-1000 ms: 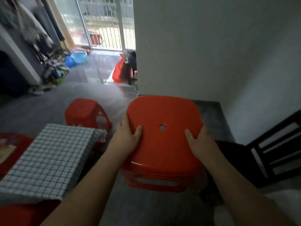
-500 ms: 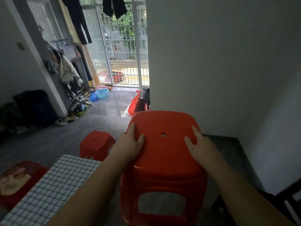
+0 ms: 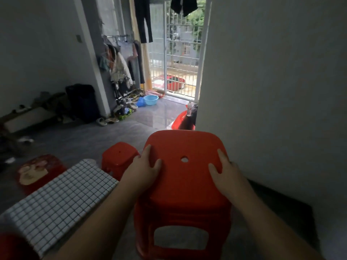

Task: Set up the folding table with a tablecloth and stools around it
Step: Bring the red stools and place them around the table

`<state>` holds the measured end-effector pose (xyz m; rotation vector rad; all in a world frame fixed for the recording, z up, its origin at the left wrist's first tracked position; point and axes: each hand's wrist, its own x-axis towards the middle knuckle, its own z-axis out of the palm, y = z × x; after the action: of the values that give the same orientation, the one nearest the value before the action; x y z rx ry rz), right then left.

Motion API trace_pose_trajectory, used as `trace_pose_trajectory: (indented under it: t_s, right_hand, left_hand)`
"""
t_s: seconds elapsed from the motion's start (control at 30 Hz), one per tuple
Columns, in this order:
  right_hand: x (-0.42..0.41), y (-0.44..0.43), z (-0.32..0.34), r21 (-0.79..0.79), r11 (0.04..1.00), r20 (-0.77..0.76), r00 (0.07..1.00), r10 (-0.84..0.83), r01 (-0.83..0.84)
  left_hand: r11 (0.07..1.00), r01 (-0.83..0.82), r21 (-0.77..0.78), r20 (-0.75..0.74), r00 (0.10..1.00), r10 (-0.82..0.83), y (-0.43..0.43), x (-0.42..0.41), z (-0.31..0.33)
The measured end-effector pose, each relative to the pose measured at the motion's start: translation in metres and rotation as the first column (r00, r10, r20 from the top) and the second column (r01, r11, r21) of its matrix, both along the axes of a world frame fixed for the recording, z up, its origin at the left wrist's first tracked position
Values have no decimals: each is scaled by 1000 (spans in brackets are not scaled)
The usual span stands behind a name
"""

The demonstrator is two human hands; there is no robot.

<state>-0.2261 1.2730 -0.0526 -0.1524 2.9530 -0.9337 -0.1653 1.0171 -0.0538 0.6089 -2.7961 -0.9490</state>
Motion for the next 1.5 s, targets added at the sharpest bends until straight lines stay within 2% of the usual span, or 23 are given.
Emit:
trace_pose_trajectory:
  t_s: [0.2,0.47,0.7,0.9,1.17,1.33,1.5]
  right_hand:
    - [-58,-75,-5,2,972,-27,972,235,-235]
    - [-89,-217,-30,53,886,-5,887,461,-460]
    - [-86,-311,-55,1,769,47,768,638,-639]
    - [-85,-361,-84,23,654,126,651,749,-756]
    - [-97,-395,-176,-98,543,285,499,818,-834]
    - [-100,-406,-255,-129,553,387,471,792,-823]
    - [-100,-414,-363,-153,606,445,493,747,-780]
  left_hand:
    - [962,-271,27,0,963,271,-54,2,-8]
    - [859,-512,29,3,859,512,-151,30,-23]
    - [741,-668,64,53,744,666,-203,66,-48]
    - [630,-772,84,106,635,765,-221,86,-78]
    - [484,-853,193,270,521,810,-221,87,-175]
    - [427,-876,225,313,480,820,-222,80,-253]
    - [406,-876,261,369,479,796,-229,77,-361]
